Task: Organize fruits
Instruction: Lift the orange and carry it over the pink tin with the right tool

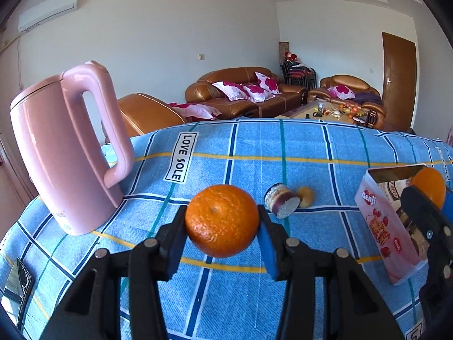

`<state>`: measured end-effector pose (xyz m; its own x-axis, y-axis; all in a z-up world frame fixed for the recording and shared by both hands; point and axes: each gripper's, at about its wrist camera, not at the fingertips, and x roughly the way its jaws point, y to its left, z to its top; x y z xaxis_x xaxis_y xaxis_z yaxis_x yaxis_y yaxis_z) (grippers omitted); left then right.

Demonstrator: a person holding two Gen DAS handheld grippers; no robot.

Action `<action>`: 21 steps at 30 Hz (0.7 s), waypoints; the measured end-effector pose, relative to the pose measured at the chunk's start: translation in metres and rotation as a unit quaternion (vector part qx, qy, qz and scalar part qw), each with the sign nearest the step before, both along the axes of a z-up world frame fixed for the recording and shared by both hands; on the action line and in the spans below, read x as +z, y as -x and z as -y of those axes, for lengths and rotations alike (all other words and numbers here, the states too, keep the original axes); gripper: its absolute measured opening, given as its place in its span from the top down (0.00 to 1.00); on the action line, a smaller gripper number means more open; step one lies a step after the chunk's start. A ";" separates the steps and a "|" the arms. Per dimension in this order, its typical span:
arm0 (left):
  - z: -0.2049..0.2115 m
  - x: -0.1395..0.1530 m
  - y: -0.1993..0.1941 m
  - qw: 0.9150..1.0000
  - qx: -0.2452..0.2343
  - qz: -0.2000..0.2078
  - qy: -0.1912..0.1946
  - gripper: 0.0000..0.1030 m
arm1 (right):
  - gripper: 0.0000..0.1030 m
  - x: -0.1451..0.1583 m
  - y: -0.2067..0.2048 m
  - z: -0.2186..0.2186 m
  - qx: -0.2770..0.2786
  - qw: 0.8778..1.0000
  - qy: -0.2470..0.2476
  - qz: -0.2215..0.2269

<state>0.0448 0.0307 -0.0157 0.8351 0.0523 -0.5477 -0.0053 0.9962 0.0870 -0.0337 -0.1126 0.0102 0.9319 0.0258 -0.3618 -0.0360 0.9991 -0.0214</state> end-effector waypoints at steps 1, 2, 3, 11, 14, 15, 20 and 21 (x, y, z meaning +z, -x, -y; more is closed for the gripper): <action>0.000 0.000 0.001 1.000 0.001 -0.001 0.001 0.53 | 0.62 -0.001 0.001 0.000 -0.001 1.000 0.001 -0.001; 0.001 -0.001 0.002 1.000 0.001 -0.002 0.002 0.53 | 0.62 -0.001 0.002 0.000 -0.002 1.000 0.001 -0.002; 0.001 -0.002 0.005 1.000 0.000 -0.002 0.004 0.53 | 0.62 -0.001 0.004 0.000 -0.004 1.000 0.001 -0.001; 0.011 -0.002 0.020 1.000 -0.011 0.000 0.006 0.53 | 0.62 0.000 0.016 0.009 -0.012 1.000 0.003 -0.001; 0.016 0.000 0.023 1.000 -0.015 0.002 0.004 0.53 | 0.62 0.000 0.017 0.013 -0.015 1.000 0.001 -0.003; 0.017 0.000 0.024 1.000 -0.017 0.001 0.004 0.53 | 0.62 0.000 0.018 0.014 -0.017 1.000 0.001 -0.004; 0.021 -0.001 0.025 1.000 -0.022 -0.003 0.007 0.53 | 0.62 -0.001 0.019 0.020 -0.020 1.000 0.002 -0.008; 0.022 -0.002 0.026 1.000 -0.023 -0.003 0.008 0.53 | 0.62 -0.001 0.020 0.021 -0.020 1.000 0.002 -0.009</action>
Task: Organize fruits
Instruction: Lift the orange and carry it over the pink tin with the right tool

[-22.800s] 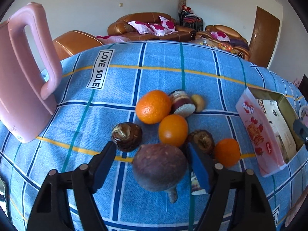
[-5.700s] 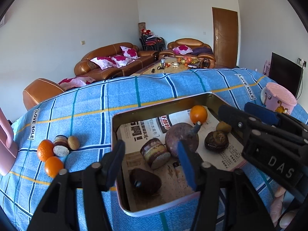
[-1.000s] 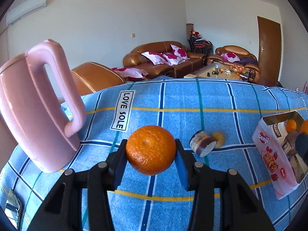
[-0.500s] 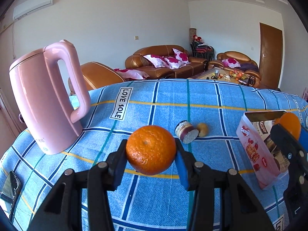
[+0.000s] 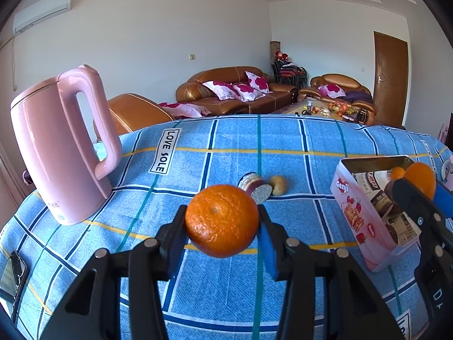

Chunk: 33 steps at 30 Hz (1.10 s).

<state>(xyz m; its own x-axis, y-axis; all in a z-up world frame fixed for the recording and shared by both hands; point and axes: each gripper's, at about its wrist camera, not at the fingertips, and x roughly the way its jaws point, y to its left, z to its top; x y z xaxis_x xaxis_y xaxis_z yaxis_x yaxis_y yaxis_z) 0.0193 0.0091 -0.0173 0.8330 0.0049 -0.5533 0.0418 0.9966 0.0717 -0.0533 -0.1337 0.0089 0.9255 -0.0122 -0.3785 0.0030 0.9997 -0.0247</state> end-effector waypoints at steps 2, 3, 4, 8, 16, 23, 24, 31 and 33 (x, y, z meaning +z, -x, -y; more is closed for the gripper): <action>0.002 0.000 0.001 1.000 -0.001 -0.001 0.001 0.53 | 0.62 0.000 0.000 0.003 0.001 1.000 -0.001 -0.002; 0.003 0.000 0.001 1.000 -0.001 -0.001 0.001 0.53 | 0.62 0.000 0.001 0.004 0.002 1.000 -0.001 -0.003; 0.003 0.000 0.001 1.000 -0.002 -0.002 0.001 0.53 | 0.62 0.000 0.001 0.006 0.001 1.000 0.001 -0.003; 0.008 0.000 0.002 1.000 -0.005 -0.006 0.004 0.53 | 0.62 0.000 0.004 0.015 -0.004 1.000 0.008 -0.001; 0.021 -0.001 0.005 1.000 -0.011 -0.007 0.002 0.53 | 0.62 0.001 0.007 0.042 -0.025 1.000 0.009 -0.001; 0.037 -0.002 0.006 1.000 -0.021 -0.010 0.002 0.53 | 0.62 0.002 0.011 0.058 -0.038 0.999 0.016 0.001; 0.039 -0.002 0.006 1.000 -0.023 -0.010 0.001 0.53 | 0.62 0.002 0.011 0.061 -0.039 0.999 0.017 0.001; 0.056 -0.003 0.007 0.999 -0.039 -0.011 0.001 0.53 | 0.62 0.004 0.011 0.083 -0.060 0.998 0.026 0.004; 0.064 -0.003 0.007 0.999 -0.043 -0.010 -0.003 0.53 | 0.62 0.004 0.010 0.091 -0.068 0.997 0.025 0.003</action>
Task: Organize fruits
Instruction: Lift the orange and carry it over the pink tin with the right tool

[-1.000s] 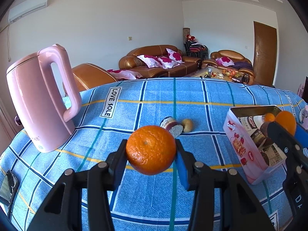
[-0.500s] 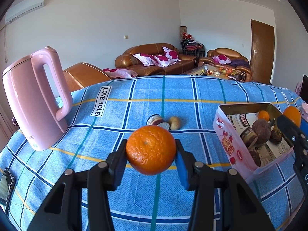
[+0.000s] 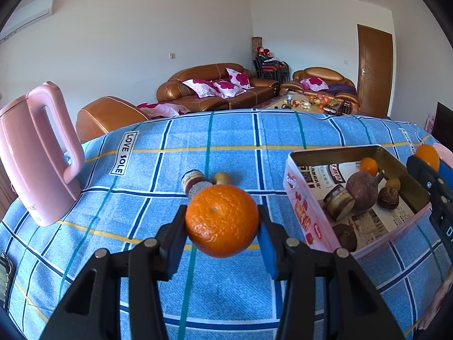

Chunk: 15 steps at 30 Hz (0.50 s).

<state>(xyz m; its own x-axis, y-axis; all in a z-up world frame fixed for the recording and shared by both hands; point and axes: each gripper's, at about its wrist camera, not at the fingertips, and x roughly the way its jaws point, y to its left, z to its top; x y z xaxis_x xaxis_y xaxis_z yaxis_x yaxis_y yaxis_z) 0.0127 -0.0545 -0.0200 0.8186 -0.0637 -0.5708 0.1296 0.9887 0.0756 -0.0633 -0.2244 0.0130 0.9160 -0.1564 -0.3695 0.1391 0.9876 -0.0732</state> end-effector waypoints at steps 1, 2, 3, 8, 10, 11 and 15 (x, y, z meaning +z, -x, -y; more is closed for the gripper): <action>0.004 0.000 0.000 1.000 -0.002 0.001 -0.003 0.53 | 0.62 0.000 -0.001 0.004 -0.005 1.000 0.000 0.000; 0.007 0.001 -0.001 1.000 -0.004 0.002 -0.006 0.53 | 0.62 0.000 -0.001 0.008 -0.010 1.000 0.001 -0.001; 0.011 0.001 -0.002 1.000 -0.007 0.004 -0.007 0.53 | 0.62 0.000 -0.002 0.013 -0.016 1.000 0.002 0.000; 0.028 0.002 -0.003 1.000 -0.024 0.007 0.002 0.53 | 0.62 0.001 -0.004 0.037 -0.045 0.999 0.004 -0.001; 0.034 0.005 -0.001 0.999 -0.032 0.015 0.003 0.53 | 0.62 0.001 -0.006 0.048 -0.058 0.998 0.007 -0.002; 0.038 0.006 0.000 0.999 -0.037 0.020 0.004 0.53 | 0.62 0.001 -0.007 0.052 -0.064 0.998 0.007 -0.003; 0.059 0.009 -0.002 0.998 -0.061 0.024 0.009 0.53 | 0.62 0.000 -0.009 0.068 -0.080 0.997 -0.010 -0.010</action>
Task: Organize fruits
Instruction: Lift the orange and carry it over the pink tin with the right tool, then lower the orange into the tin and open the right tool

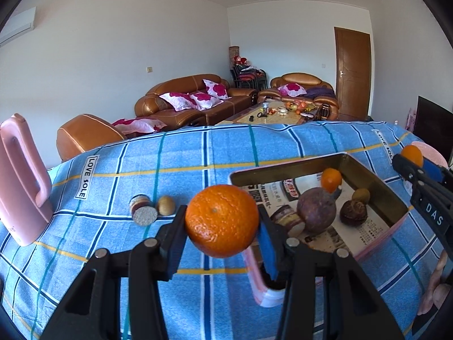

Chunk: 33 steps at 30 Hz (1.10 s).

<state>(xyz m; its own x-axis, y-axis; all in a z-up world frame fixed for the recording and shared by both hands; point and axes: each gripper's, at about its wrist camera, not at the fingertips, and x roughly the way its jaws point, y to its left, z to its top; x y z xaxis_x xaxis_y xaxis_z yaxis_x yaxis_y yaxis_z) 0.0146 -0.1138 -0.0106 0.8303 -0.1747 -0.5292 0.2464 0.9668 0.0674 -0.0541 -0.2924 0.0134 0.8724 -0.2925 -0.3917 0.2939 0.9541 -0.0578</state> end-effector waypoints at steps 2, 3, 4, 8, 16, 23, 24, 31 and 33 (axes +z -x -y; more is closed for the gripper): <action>0.012 0.002 -0.003 1.000 -0.013 -0.001 0.003 0.53 | 0.62 0.000 -0.001 0.005 -0.003 1.000 -0.010 -0.003; 0.018 0.002 -0.005 1.000 -0.021 -0.004 0.005 0.53 | 0.62 0.000 -0.002 0.006 -0.002 1.000 -0.015 -0.004; 0.023 0.002 -0.007 1.000 -0.026 -0.008 0.007 0.53 | 0.62 0.000 -0.003 0.008 -0.001 1.000 -0.019 -0.005; 0.042 -0.002 -0.019 0.999 -0.037 -0.030 0.014 0.53 | 0.62 -0.001 -0.008 0.007 0.000 1.000 -0.019 -0.006; 0.051 -0.006 -0.030 0.998 -0.047 -0.041 0.017 0.53 | 0.62 -0.002 -0.031 0.005 -0.003 1.000 -0.007 -0.025; 0.044 -0.014 -0.042 0.996 -0.050 -0.073 0.027 0.53 | 0.62 -0.010 -0.063 -0.002 0.055 0.996 -0.024 -0.063; 0.044 -0.014 -0.042 0.996 -0.049 -0.074 0.028 0.53 | 0.62 -0.012 -0.067 -0.004 0.070 0.995 -0.028 -0.070; 0.042 -0.016 -0.044 0.995 -0.044 -0.078 0.033 0.53 | 0.61 -0.019 -0.072 -0.004 0.136 0.984 -0.075 -0.085; 0.041 -0.015 -0.044 0.995 -0.043 -0.078 0.036 0.53 | 0.61 -0.021 -0.073 -0.001 0.146 0.981 -0.094 -0.088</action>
<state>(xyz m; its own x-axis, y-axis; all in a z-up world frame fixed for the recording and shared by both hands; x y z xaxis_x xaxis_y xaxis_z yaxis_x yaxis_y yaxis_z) 0.0584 -0.1547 -0.0255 0.7192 -0.2840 -0.6341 0.3309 0.9425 -0.0468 0.0191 -0.2911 -0.0071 0.8217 0.0522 -0.5676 0.0076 0.9947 0.1024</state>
